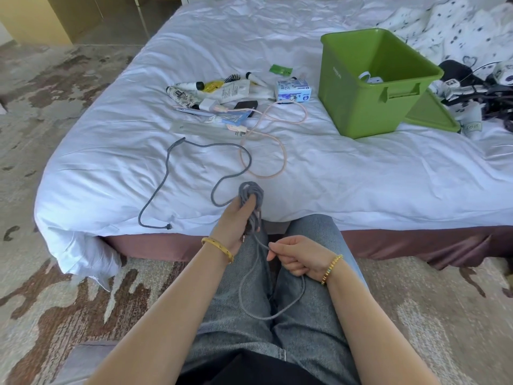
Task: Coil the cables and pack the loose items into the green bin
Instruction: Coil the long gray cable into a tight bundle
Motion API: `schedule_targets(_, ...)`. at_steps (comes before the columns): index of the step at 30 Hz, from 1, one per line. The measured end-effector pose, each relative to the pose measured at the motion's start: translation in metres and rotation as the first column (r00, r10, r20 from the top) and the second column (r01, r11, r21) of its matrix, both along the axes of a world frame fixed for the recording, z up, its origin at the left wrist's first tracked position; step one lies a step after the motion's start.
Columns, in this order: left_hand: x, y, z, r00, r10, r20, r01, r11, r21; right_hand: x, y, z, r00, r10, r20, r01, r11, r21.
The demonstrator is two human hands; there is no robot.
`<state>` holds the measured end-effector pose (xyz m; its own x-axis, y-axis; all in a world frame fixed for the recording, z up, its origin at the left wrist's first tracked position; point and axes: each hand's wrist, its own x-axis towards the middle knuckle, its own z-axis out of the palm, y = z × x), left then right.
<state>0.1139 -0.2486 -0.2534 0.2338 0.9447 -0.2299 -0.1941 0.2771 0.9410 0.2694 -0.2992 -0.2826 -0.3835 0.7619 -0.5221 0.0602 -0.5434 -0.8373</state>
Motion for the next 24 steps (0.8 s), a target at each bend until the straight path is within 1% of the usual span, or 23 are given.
schedule_targets(2,0.003,-0.002,-0.001,0.986,-0.032,-0.161,0.041,0.998,0.05,-0.001,-0.001,0.001,1.0,0.014,0.009,-0.014,1.0,0.004)
schedule_targets(4,0.005,-0.003,-0.005,0.973,-0.014,-0.232,0.028,0.998,0.059,0.0,-0.001,0.002,1.0,0.015,-0.008,-0.015,1.0,0.005)
schedule_targets(6,0.003,-0.002,-0.011,0.976,0.043,-0.212,-0.04,0.999,0.017,0.003,-0.002,0.003,0.998,0.009,-0.056,-0.009,1.0,0.004)
schedule_targets(9,-0.004,0.002,-0.017,0.982,0.17,-0.082,-0.18,0.976,-0.126,0.009,-0.004,0.003,0.981,-0.042,-0.19,0.044,0.999,0.005)
schedule_targets(10,-0.006,0.004,-0.019,0.979,0.189,-0.082,-0.2,0.968,-0.149,0.012,-0.004,0.003,0.966,-0.088,-0.242,0.091,0.996,0.003)
schedule_targets(11,-0.007,0.006,-0.02,0.976,0.18,-0.119,-0.197,0.969,-0.146,0.015,-0.004,0.003,0.945,-0.143,-0.293,0.149,0.989,-0.002)
schedule_targets(12,-0.008,0.007,-0.02,0.973,0.144,-0.181,-0.167,0.978,-0.121,0.017,-0.004,0.003,0.92,-0.197,-0.338,0.206,0.979,-0.011)
schedule_targets(14,-0.007,0.005,-0.02,0.939,0.017,-0.342,-0.031,0.999,-0.035,0.019,-0.003,0.003,0.88,-0.279,-0.385,0.289,0.957,-0.032)
schedule_targets(16,-0.005,0.001,-0.019,0.855,-0.113,-0.506,0.143,0.989,0.021,0.017,-0.002,0.003,0.864,-0.322,-0.388,0.331,0.942,-0.044)
schedule_targets(17,-0.004,-0.001,-0.019,0.807,-0.169,-0.566,0.223,0.974,0.027,0.015,-0.002,0.003,0.858,-0.339,-0.386,0.348,0.936,-0.049)
schedule_targets(20,-0.001,-0.006,-0.017,0.699,-0.273,-0.661,0.417,0.907,0.067,0.013,-0.001,0.002,0.828,-0.402,-0.391,0.414,0.909,-0.058)
schedule_targets(22,0.0,-0.008,-0.015,0.62,-0.337,-0.709,0.567,0.816,0.108,0.012,0.0,0.002,0.81,-0.45,-0.376,0.467,0.883,-0.051)
schedule_targets(24,0.002,-0.011,-0.013,0.529,-0.383,-0.757,0.657,0.75,0.079,0.008,0.001,0.0,0.816,-0.478,-0.324,0.501,0.865,-0.015)
